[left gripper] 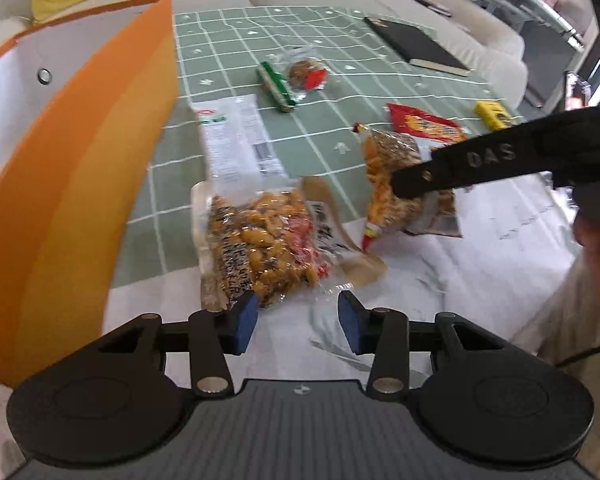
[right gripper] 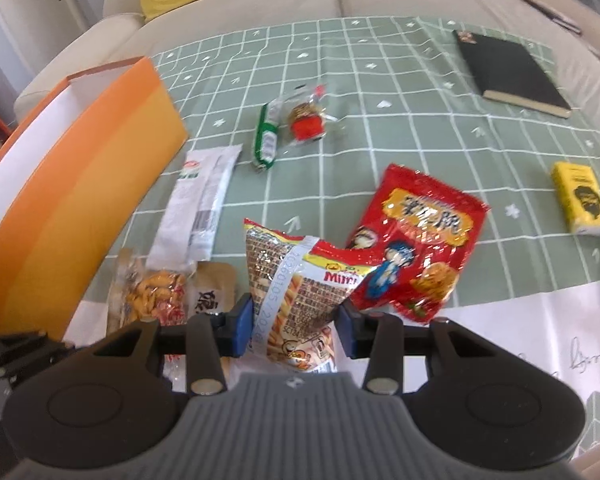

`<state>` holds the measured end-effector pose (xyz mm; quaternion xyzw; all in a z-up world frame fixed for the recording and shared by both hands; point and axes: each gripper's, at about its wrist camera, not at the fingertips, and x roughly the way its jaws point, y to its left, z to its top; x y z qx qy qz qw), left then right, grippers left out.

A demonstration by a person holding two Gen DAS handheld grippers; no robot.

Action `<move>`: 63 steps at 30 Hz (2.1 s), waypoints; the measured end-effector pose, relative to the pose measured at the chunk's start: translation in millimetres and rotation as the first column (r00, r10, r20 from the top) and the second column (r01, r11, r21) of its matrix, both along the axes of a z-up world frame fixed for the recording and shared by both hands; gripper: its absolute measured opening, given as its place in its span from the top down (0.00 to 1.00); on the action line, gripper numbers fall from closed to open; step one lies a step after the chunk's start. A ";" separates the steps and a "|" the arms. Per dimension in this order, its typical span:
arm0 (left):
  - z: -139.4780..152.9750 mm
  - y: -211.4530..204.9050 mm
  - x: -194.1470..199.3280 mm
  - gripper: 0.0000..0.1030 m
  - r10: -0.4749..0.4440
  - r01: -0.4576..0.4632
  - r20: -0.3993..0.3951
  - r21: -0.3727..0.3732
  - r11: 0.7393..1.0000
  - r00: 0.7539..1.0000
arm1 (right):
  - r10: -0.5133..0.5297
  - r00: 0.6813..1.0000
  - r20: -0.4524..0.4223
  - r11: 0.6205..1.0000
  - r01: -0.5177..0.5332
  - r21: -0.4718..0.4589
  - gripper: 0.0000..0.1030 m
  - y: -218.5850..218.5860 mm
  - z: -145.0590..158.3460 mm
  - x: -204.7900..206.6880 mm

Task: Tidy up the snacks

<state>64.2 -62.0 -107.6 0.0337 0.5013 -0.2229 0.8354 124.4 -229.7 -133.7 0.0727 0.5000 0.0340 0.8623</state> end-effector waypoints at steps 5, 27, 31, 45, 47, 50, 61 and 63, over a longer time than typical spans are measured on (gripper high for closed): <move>13.6 -0.7 -7.3 0.38 -0.075 0.075 0.017 -0.028 0.997 0.997 | -0.034 0.999 0.006 0.999 0.034 0.025 0.61 -8.5 2.5 0.8; 0.7 -47.4 25.8 0.13 -0.641 0.562 0.035 0.445 0.697 0.767 | -0.024 0.998 -0.053 0.996 0.029 0.085 0.60 -6.0 -7.6 8.6; -5.6 -46.5 34.2 0.08 -0.590 0.538 0.008 0.399 0.743 0.808 | -0.018 0.998 -0.054 0.995 0.023 0.101 0.60 -4.9 -7.8 11.4; -2.2 -3.3 58.2 0.12 0.197 -0.181 -0.259 0.084 0.980 0.946 | -0.049 0.998 -0.030 0.997 0.050 0.051 0.61 -9.4 -3.3 16.0; 0.3 1.2 51.6 0.12 0.222 -0.225 -0.292 0.027 0.974 0.930 | -0.060 0.998 -0.035 0.997 0.062 0.048 0.61 -12.2 -3.9 15.1; 4.3 4.8 47.0 0.12 0.193 -0.203 -0.296 -0.004 0.979 0.936 | -0.074 0.997 -0.036 0.996 0.076 0.045 0.61 -15.4 -3.2 12.2; 31.1 -27.3 18.0 0.10 -0.320 0.301 0.052 0.231 0.925 0.946 | -0.108 0.990 -0.089 0.991 0.115 0.071 0.60 -22.6 -6.3 2.2; 26.4 -38.6 13.0 0.09 -0.459 0.414 0.078 0.319 0.853 0.885 | -0.106 0.990 -0.092 0.991 0.113 0.078 0.60 -21.5 -7.8 3.1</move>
